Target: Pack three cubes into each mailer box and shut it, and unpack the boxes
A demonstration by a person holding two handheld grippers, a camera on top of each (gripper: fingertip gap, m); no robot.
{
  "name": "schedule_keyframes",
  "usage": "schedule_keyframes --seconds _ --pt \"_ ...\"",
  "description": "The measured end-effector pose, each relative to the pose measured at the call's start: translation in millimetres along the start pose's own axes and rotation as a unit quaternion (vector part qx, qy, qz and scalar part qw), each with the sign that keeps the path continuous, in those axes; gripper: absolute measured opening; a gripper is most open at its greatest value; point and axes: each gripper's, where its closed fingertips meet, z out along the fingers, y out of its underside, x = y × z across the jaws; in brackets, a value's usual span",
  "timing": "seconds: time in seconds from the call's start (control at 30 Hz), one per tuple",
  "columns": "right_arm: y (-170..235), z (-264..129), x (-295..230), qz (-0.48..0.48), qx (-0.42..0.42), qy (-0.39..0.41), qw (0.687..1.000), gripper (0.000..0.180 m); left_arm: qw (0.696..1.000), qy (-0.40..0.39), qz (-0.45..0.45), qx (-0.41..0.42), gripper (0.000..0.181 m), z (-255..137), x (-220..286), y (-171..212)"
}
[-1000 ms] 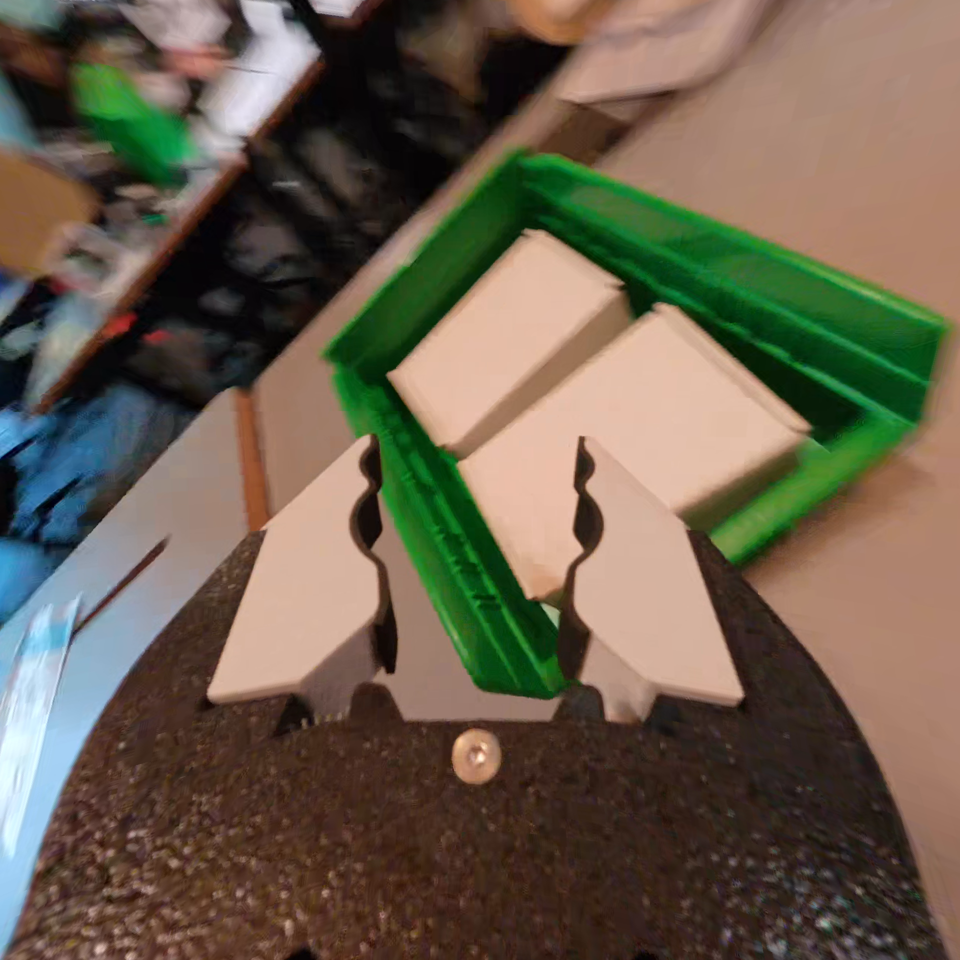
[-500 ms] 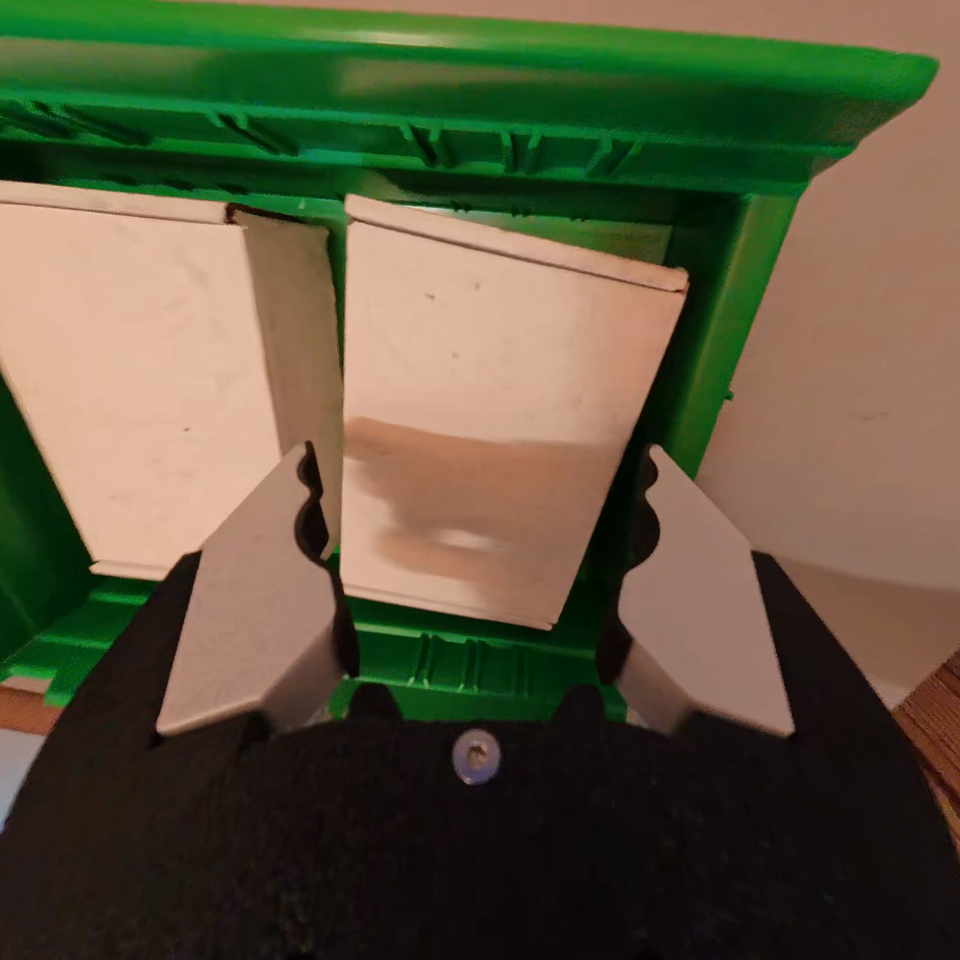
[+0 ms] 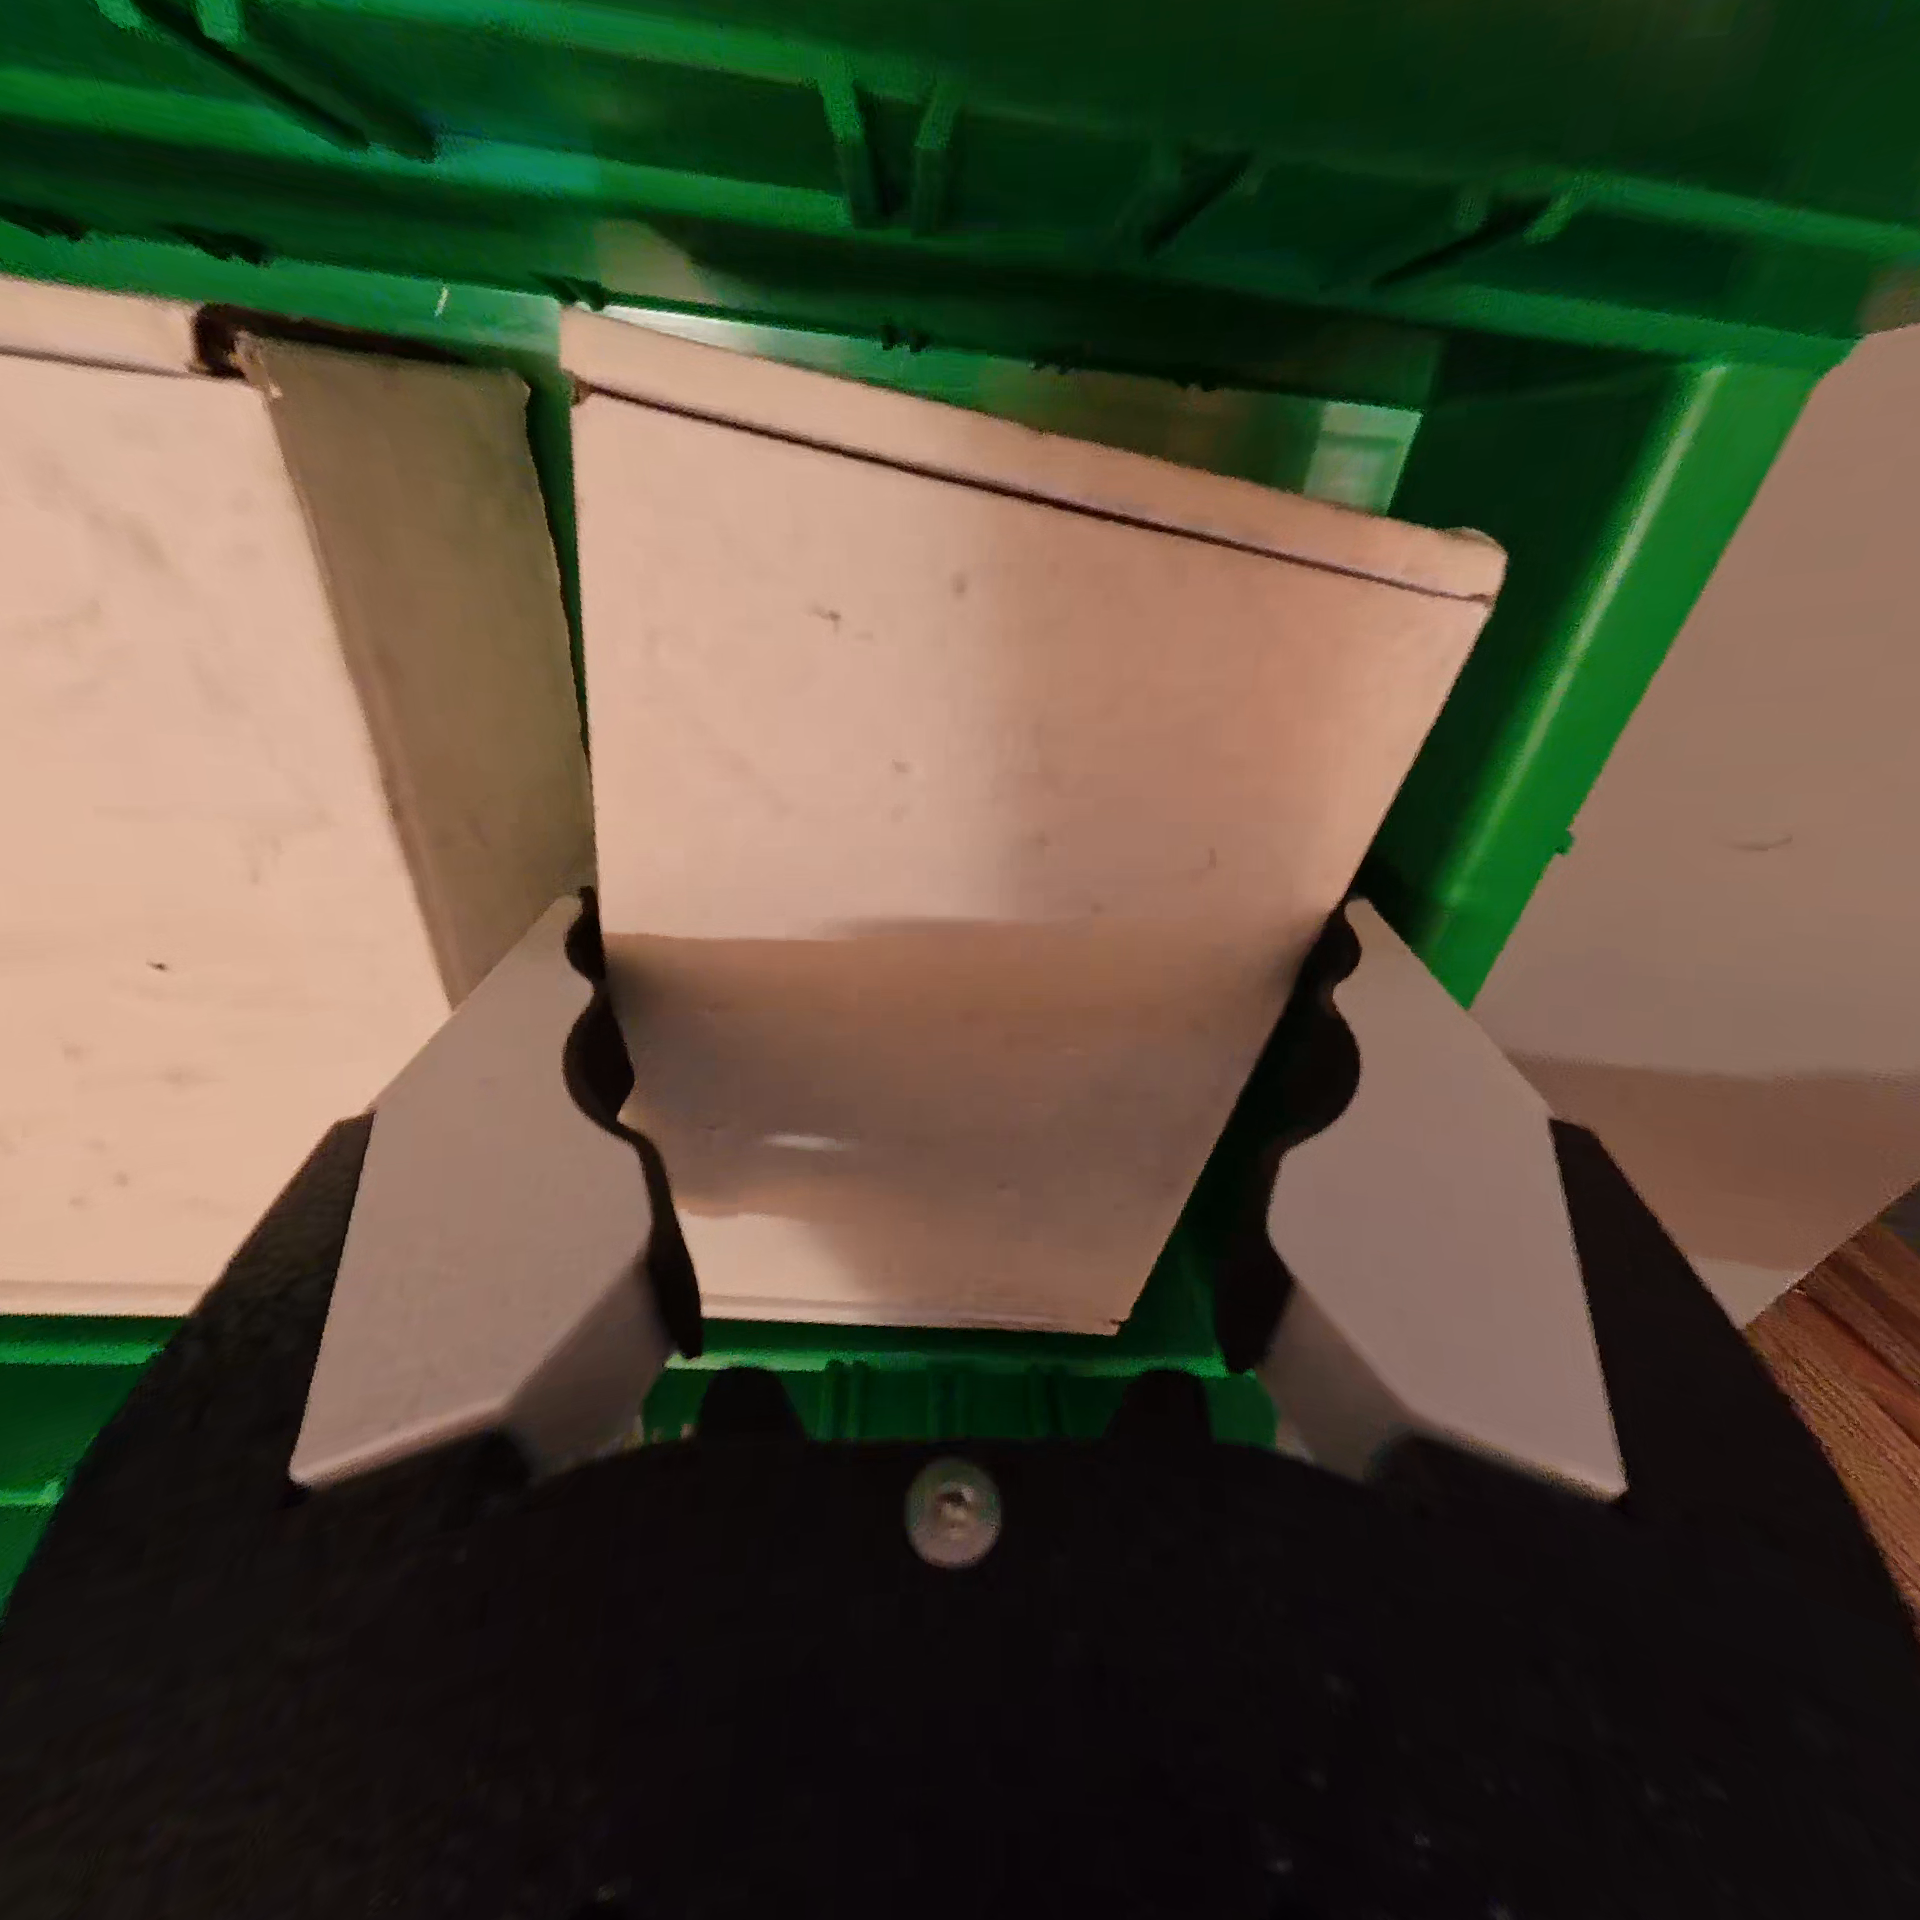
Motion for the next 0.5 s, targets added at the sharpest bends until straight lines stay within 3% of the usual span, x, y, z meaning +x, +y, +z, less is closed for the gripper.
schedule_keyframes --seconds 0.3,0.5 --pt "-6 -9 4 -0.002 0.013 0.014 1.0 0.114 0.998 -0.065 -0.006 -0.025 0.127 -17 -7 7" --pt "2 -17 2 -0.04 -0.013 0.03 0.999 0.114 0.995 -0.095 -0.028 0.004 0.127 -96 3 -9"
